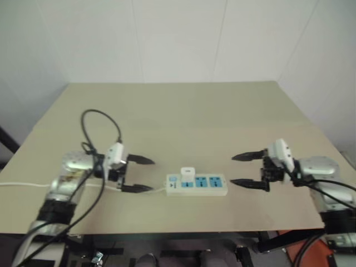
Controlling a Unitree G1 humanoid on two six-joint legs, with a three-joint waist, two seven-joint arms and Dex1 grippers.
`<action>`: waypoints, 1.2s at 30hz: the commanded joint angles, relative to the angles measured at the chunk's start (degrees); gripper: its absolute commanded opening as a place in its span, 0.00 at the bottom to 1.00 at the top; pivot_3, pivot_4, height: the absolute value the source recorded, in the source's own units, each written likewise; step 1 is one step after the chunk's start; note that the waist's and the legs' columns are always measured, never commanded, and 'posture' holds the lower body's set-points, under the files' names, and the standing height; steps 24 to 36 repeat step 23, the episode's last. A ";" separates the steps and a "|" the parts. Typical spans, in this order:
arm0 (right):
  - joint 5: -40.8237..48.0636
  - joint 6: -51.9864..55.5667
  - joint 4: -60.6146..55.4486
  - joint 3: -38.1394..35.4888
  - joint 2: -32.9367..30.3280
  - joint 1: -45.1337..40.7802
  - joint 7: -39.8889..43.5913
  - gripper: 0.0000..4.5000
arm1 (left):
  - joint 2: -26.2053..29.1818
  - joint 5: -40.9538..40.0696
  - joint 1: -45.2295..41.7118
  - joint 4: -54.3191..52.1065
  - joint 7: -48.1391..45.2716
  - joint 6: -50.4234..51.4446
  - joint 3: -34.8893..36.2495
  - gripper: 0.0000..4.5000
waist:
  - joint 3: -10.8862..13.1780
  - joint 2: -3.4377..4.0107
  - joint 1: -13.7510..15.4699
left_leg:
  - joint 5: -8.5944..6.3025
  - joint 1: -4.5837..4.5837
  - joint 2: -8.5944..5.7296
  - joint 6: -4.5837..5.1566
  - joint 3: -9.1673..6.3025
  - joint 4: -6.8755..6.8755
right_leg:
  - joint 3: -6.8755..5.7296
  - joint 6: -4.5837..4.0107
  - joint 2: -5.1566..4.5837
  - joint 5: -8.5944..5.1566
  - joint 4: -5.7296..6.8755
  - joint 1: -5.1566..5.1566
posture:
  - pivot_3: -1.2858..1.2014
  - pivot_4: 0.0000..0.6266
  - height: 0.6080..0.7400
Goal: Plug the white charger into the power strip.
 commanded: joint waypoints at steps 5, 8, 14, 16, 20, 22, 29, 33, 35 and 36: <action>1.51 2.95 -8.75 -8.74 -4.75 9.43 -6.64 0.97 | 5.04 -5.19 6.33 -8.91 5.77 6.32 8.72 0.99 | 0.05 0.01 0.12 | -0.01 -0.14 0.01 -0.03 0.03 0.00 | 0.00 -0.01 -0.03 -0.01 0.00 -0.14 | 0.52 0.24 1.00; 1.49 4.53 -11.35 -10.94 -5.55 12.52 -10.08 0.97 | 4.94 -7.08 9.86 -13.18 8.51 8.96 10.52 0.99 | 0.05 0.01 0.10 | -0.01 -0.43 0.01 -0.03 0.06 0.01 | 0.01 0.01 -0.04 0.02 0.08 -0.51 | 0.52 0.24 1.00; 1.61 5.92 -13.72 -11.24 -6.25 14.72 -12.07 0.97 | 4.42 -8.91 12.30 -16.64 10.84 11.06 10.47 0.99 | 0.06 0.00 0.08 | -0.01 -0.48 0.03 -0.03 0.13 0.02 | 0.05 0.00 -0.01 0.05 0.12 -0.60 | 0.52 0.24 1.00; 1.71 6.30 -14.17 -11.15 -6.50 14.93 -12.26 0.97 | 4.40 -8.98 12.12 -16.57 11.13 11.07 10.10 0.99 | 0.06 0.00 0.09 | -0.01 -0.49 0.02 -0.03 0.15 0.02 | 0.06 0.00 -0.02 0.04 0.09 -0.60 | 0.52 0.24 1.00; 1.76 6.48 -14.43 -11.13 -6.92 14.92 -12.33 0.97 | 4.23 -9.08 11.90 -16.53 11.40 11.12 9.54 0.99 | 0.06 0.00 0.06 | -0.01 -0.51 0.03 -0.03 0.18 0.02 | 0.08 -0.01 -0.02 0.04 0.08 -0.63 | 0.52 0.24 1.00; 1.78 6.59 -14.43 -11.04 -7.12 14.80 -12.27 0.97 | 4.05 -9.02 11.68 -16.43 11.20 11.03 9.10 0.99 | 0.06 0.00 0.07 | -0.01 -0.51 0.03 -0.03 0.19 0.02 | 0.08 -0.01 -0.02 0.04 0.09 -0.63 | 0.52 0.24 1.00; 1.74 6.52 -14.43 -10.98 -7.20 14.72 -12.17 0.97 | 3.92 -9.01 11.51 -16.38 11.16 11.02 8.94 0.99 | 0.06 0.00 0.07 | -0.01 -0.51 0.03 -0.03 0.19 0.02 | 0.08 -0.01 -0.02 0.04 0.09 -0.63 | 0.52 0.24 1.00; 1.74 6.52 -14.43 -10.98 -7.20 14.72 -12.17 0.97 | 3.92 -9.01 11.51 -16.38 11.16 11.02 8.94 0.99 | 0.06 0.00 0.07 | -0.01 -0.51 0.03 -0.03 0.19 0.02 | 0.08 -0.01 -0.02 0.04 0.09 -0.63 | 0.52 0.24 1.00; 1.74 6.52 -14.43 -10.98 -7.20 14.72 -12.17 0.97 | 3.92 -9.01 11.51 -16.38 11.16 11.02 8.94 0.99 | 0.06 0.00 0.07 | -0.01 -0.51 0.03 -0.03 0.19 0.02 | 0.08 -0.01 -0.02 0.04 0.09 -0.63 | 0.52 0.24 1.00; 1.74 6.52 -14.43 -10.98 -7.20 14.72 -12.17 0.97 | 3.92 -9.01 11.51 -16.38 11.16 11.02 8.94 0.99 | 0.06 0.00 0.07 | -0.01 -0.51 0.03 -0.03 0.19 0.02 | 0.08 -0.01 -0.02 0.04 0.09 -0.63 | 0.52 0.24 1.00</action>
